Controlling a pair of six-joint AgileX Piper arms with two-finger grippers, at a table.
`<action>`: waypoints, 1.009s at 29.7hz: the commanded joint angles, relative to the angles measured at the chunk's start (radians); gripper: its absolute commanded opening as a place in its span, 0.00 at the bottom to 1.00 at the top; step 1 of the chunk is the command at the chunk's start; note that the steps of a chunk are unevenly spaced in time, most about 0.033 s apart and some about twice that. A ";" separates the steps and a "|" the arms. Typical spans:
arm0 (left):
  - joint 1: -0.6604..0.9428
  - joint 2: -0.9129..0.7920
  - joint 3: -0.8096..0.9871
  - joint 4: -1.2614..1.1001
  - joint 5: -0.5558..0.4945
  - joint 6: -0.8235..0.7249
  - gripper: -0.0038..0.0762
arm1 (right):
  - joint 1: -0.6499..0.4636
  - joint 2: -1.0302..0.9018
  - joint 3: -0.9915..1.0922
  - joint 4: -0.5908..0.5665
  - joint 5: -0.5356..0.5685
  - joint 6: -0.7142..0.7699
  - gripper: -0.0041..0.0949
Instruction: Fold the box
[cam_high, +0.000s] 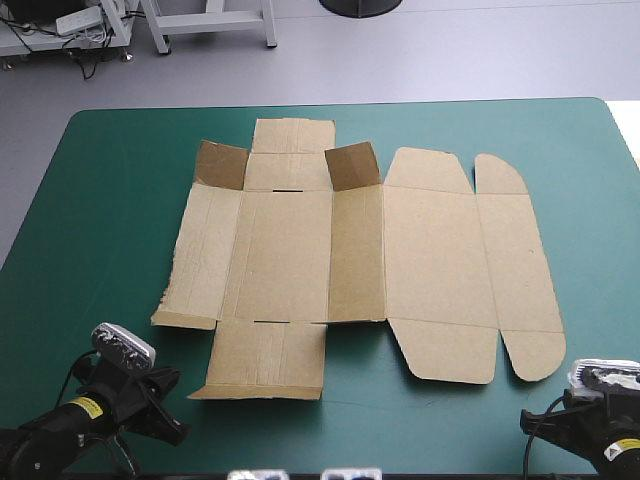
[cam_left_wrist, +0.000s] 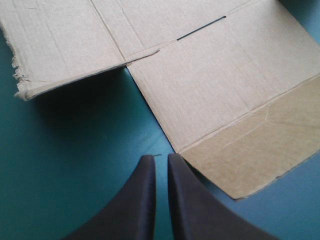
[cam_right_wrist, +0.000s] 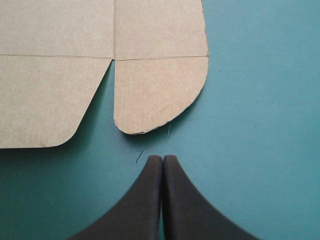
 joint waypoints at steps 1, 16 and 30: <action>0.002 0.011 -0.026 -0.032 -0.047 -0.005 0.12 | 0.004 0.011 -0.026 -0.003 -0.053 -0.001 0.02; 0.002 0.011 -0.042 -0.028 -0.052 0.006 0.11 | 0.004 0.011 -0.026 -0.003 -0.053 -0.001 0.02; 0.002 0.235 -0.551 0.331 -0.138 -0.210 0.03 | 0.004 0.011 -0.026 0.000 -0.090 -0.001 0.02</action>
